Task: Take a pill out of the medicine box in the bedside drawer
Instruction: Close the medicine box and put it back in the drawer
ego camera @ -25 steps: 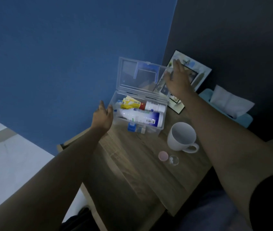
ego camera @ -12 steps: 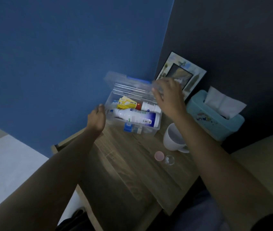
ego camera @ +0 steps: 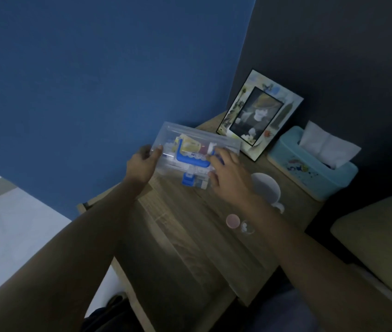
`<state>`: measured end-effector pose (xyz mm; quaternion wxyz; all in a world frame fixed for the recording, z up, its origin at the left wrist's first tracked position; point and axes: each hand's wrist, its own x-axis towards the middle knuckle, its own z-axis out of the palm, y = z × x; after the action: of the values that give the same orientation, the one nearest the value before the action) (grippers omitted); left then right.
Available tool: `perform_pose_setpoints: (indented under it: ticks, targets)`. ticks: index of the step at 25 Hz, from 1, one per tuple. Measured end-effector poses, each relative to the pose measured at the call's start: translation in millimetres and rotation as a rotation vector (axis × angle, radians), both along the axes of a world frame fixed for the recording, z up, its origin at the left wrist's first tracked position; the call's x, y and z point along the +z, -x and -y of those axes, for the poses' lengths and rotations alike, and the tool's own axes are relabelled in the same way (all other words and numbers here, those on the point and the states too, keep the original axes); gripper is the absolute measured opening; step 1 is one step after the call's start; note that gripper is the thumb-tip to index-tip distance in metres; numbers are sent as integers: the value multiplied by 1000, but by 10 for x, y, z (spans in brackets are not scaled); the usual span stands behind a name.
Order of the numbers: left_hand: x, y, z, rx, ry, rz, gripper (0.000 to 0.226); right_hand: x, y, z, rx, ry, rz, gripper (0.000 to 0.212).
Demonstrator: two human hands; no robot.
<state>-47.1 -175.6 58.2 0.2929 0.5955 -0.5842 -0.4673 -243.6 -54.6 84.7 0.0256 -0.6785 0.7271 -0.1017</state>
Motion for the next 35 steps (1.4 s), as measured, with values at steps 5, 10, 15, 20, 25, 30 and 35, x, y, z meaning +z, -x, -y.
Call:
perform_pose_setpoints:
  ticks: [5,10,15,20,25,30,35]
  targets:
    - [-15,70,-102,20,31,-38,46,-120,-31,4,37,-77,-14,62]
    - [-53,153,-291,190,16,-82,56,-99,-49,6,31,-95,-35,57]
    - [-272,322,-807,309,-327,-274,24,-103,-25,13,33,-87,-12,53]
    - [-132,424,-757,133,-571,-756,37,-92,-17,25,35,-84,40,51]
    - [-80,280,-744,46,-563,-662,28,-31,-8,35,37,-79,100,49]
    - [-50,197,-676,-98,-441,-534,17,32,-27,65,-6,-26,137,52]
    - [-5,268,-634,-98,-211,-224,33,92,-45,136,-77,-12,63,56]
